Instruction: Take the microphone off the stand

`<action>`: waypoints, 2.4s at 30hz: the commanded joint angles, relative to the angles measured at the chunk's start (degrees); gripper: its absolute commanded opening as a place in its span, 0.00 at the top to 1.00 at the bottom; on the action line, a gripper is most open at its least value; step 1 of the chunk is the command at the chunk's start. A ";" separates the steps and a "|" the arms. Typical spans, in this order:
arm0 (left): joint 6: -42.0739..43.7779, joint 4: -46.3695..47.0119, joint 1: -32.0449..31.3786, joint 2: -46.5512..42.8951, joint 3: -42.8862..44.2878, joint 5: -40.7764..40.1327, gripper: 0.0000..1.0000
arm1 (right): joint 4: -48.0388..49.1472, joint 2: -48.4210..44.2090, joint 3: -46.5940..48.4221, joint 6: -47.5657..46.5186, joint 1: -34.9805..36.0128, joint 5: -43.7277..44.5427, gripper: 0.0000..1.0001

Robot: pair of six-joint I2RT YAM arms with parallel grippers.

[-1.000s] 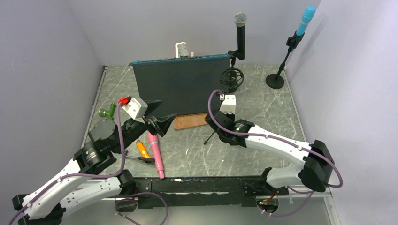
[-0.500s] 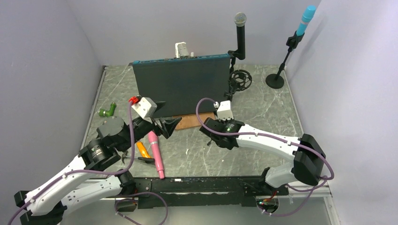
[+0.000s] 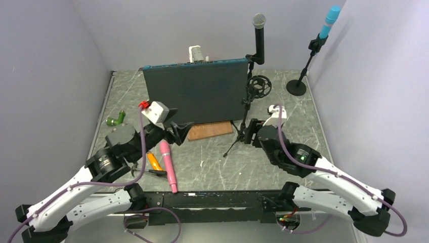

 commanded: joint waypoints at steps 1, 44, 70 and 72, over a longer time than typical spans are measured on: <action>-0.83 -1.97 -0.26 3.24 3.58 0.03 0.24 | 5.39 -0.75 1.91 -3.49 -4.34 -8.83 0.29; 1.51 1.01 -0.25 1.16 0.85 1.00 0.01 | 25.16 7.79 -12.93 -9.99 -24.62 -29.48 1.00; 1.89 2.54 -0.27 0.37 -0.47 -0.13 0.01 | 13.21 0.46 -2.77 -13.45 -1.40 -6.83 0.31; 1.76 2.32 -0.25 0.62 -0.22 0.37 0.01 | 10.90 -0.41 -0.50 -12.98 -1.58 -7.97 0.22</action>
